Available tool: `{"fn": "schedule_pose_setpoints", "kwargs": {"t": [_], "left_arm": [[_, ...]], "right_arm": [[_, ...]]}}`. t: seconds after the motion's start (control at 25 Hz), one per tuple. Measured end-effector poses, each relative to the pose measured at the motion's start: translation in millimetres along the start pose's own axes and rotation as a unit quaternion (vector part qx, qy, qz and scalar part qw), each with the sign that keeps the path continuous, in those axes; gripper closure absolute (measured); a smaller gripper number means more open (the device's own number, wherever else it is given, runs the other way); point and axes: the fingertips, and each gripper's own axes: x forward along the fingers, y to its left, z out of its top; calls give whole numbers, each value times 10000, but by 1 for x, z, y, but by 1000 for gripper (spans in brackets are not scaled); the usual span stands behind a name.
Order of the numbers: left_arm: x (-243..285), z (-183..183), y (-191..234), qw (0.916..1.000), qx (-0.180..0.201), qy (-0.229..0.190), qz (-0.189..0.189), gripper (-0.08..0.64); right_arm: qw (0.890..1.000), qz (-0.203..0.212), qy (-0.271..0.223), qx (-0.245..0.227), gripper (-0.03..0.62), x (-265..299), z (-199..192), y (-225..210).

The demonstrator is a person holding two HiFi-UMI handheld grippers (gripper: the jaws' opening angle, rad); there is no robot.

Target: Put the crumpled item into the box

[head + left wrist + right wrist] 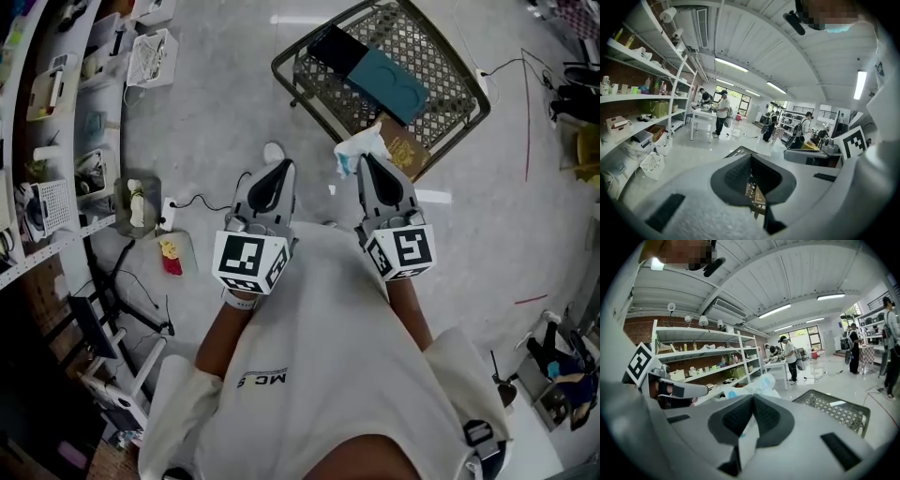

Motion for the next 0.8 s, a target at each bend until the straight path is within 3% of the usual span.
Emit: {"fn": "schedule_pose_setpoints", "kwargs": {"t": [0.48,0.8], "left_arm": [[80,67,129,9989,7,177,-444,540],[108,86,160,9986,55,127,-516,540]], "right_arm": [[9965,-795,201,145,574,142,41,-25],[9977,-664,102,128,574,194,64,-17]]}}
